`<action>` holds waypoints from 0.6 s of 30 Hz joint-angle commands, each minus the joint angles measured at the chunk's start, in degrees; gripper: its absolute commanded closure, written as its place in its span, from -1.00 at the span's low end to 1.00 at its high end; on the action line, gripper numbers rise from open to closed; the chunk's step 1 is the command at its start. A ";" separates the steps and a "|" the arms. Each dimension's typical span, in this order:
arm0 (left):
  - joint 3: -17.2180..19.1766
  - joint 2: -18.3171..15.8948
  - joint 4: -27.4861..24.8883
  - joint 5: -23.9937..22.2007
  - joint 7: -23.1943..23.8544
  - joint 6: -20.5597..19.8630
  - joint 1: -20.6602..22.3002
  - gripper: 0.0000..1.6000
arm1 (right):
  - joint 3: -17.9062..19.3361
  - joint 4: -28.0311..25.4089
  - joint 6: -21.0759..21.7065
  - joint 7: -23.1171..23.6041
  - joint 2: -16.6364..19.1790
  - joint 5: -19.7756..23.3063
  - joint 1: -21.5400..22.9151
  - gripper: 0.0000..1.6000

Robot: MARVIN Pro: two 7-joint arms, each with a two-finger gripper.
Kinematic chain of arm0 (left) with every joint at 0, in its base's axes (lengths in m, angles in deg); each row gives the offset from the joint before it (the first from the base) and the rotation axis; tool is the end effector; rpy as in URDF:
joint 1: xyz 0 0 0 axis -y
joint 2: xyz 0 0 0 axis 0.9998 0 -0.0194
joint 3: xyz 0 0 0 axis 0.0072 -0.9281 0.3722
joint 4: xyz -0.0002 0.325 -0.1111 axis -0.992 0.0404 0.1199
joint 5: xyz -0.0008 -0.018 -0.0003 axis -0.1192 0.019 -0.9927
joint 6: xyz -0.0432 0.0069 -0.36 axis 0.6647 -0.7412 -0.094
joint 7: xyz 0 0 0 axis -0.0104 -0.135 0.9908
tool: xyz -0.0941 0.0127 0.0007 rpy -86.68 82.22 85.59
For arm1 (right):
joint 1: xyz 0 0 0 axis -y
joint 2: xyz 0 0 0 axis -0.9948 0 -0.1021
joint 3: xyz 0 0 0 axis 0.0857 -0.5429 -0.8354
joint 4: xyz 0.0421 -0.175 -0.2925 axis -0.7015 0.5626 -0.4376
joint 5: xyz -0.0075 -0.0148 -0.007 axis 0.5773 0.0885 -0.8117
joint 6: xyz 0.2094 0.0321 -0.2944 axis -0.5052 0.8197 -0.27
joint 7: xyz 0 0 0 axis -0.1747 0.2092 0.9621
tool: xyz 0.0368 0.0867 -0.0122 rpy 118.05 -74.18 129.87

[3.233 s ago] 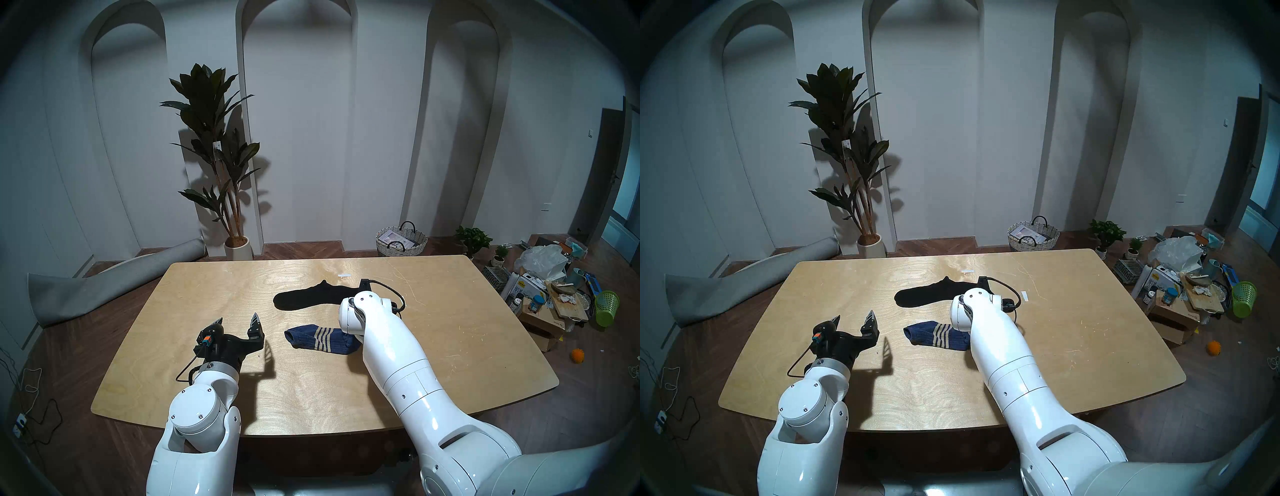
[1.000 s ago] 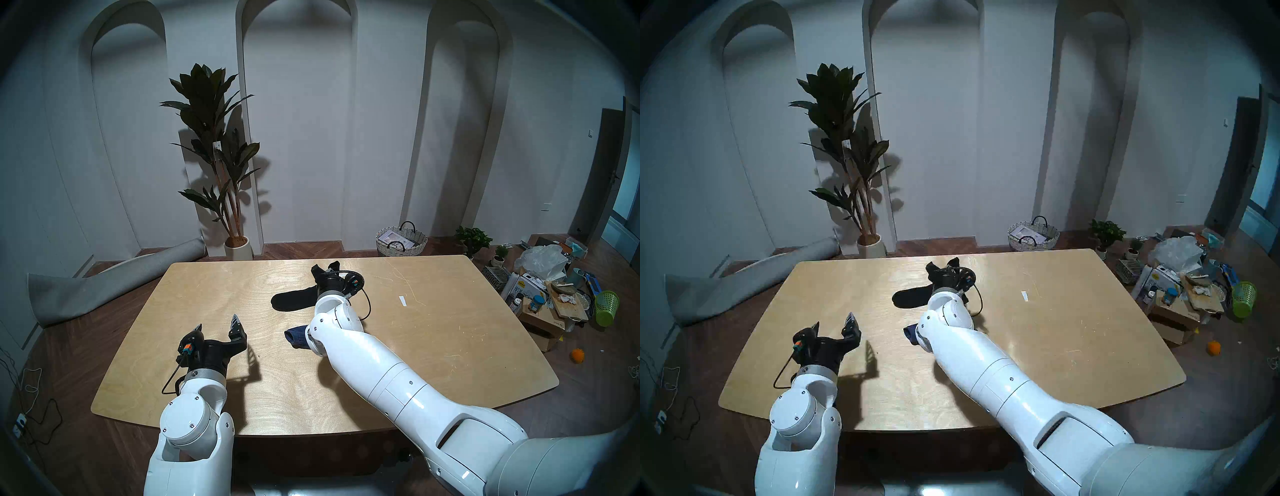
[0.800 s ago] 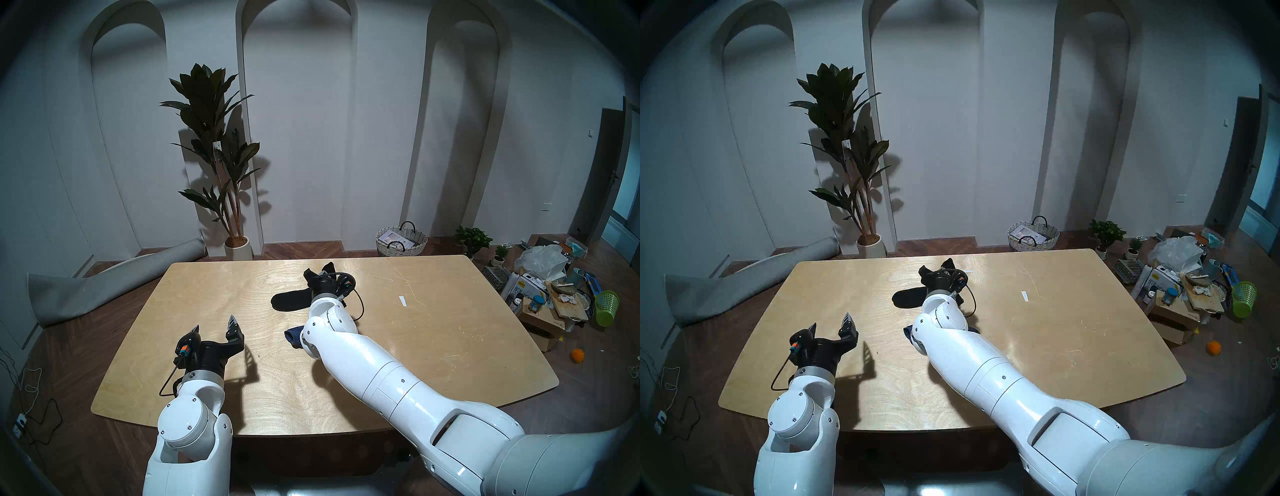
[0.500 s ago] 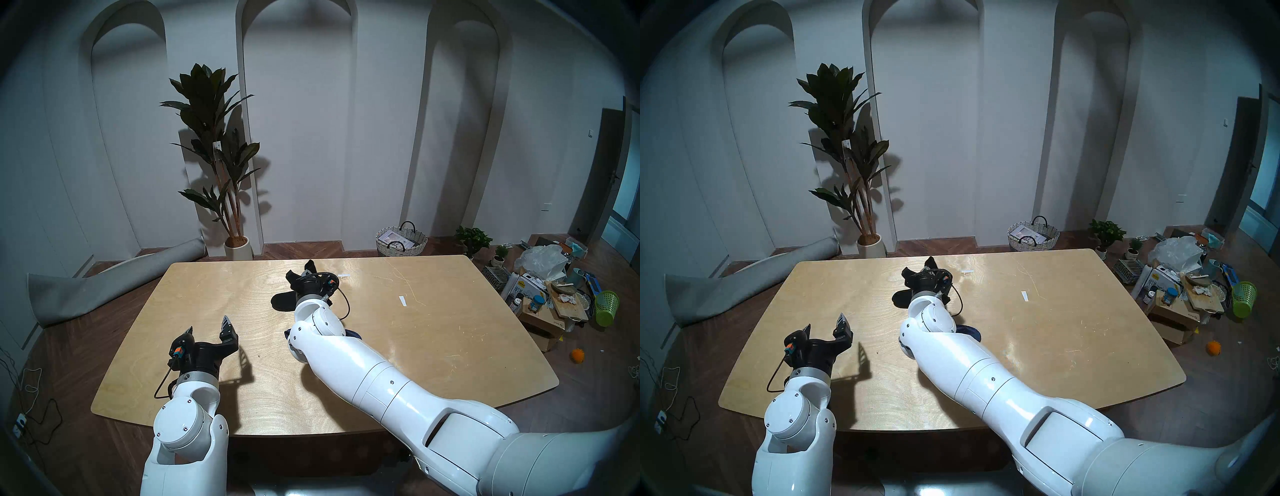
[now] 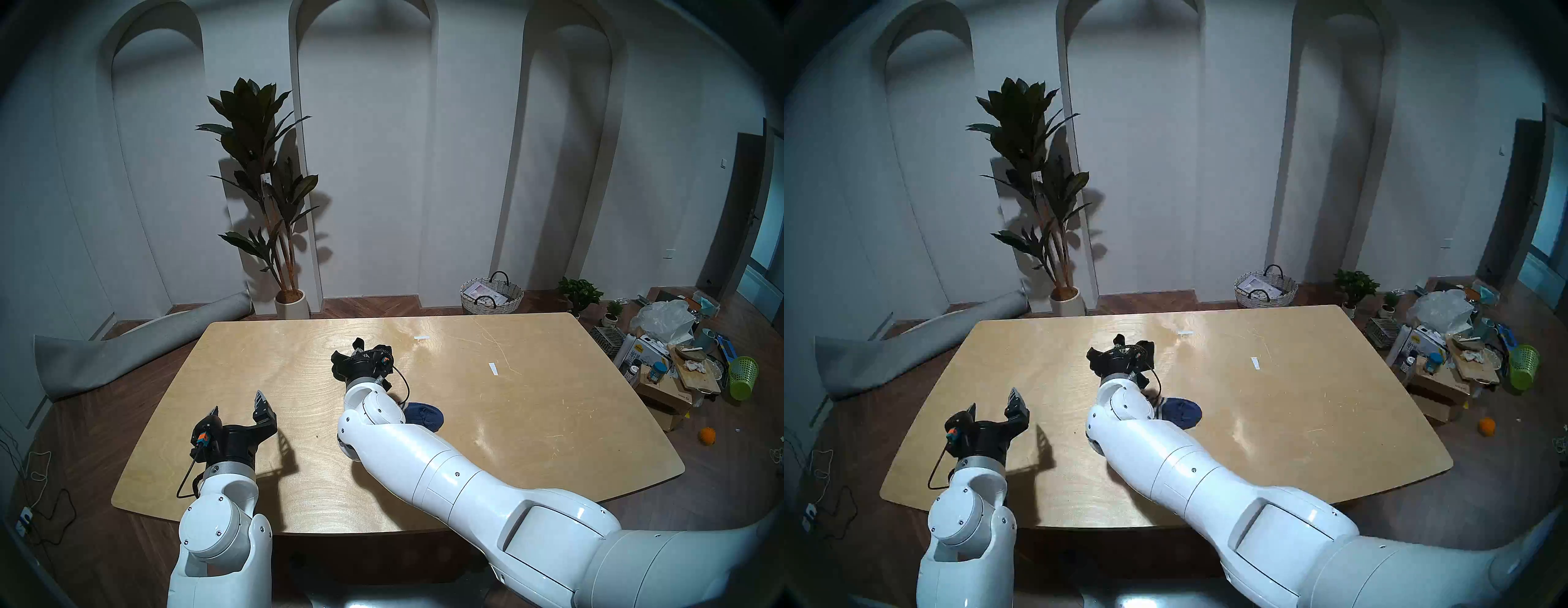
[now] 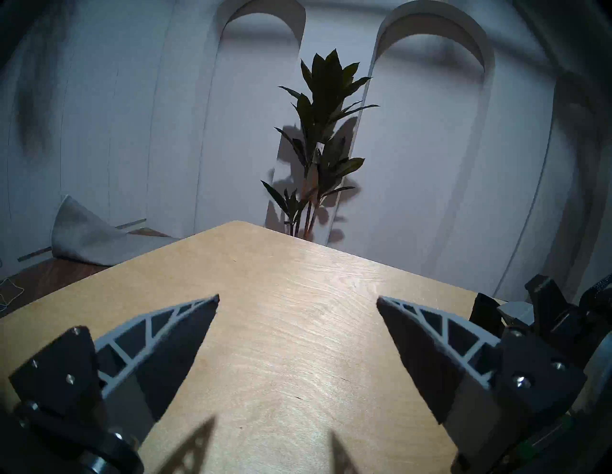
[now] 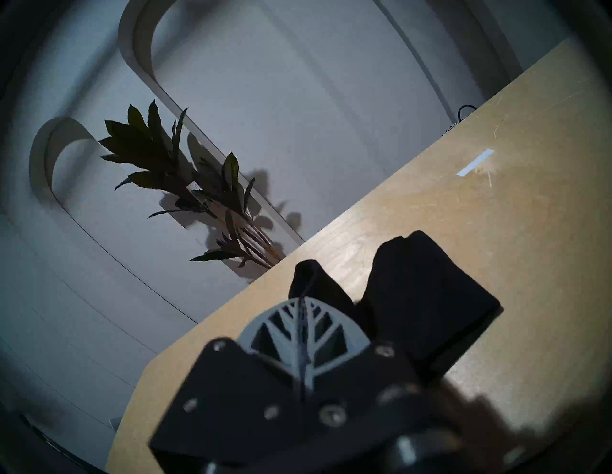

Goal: Fold socks in half once and place them neatly on the table

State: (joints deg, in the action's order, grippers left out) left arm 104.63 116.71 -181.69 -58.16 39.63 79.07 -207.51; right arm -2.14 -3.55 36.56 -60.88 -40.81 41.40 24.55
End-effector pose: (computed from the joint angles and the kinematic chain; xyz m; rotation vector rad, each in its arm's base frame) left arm 0.2959 0.0648 -0.3673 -2.2183 -0.6110 -2.0145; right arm 0.5292 0.3145 -0.4019 -2.0221 0.5758 -1.5265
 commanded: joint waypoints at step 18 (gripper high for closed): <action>0.25 0.55 -2.64 0.15 0.02 1.56 -0.99 -1.00 | -2.79 2.36 0.26 1.22 -3.61 0.73 0.20 -1.00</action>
State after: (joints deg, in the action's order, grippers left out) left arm 104.79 117.43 -182.82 -58.09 39.43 79.86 -208.52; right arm -5.29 0.32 36.77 -60.41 -43.03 41.23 24.60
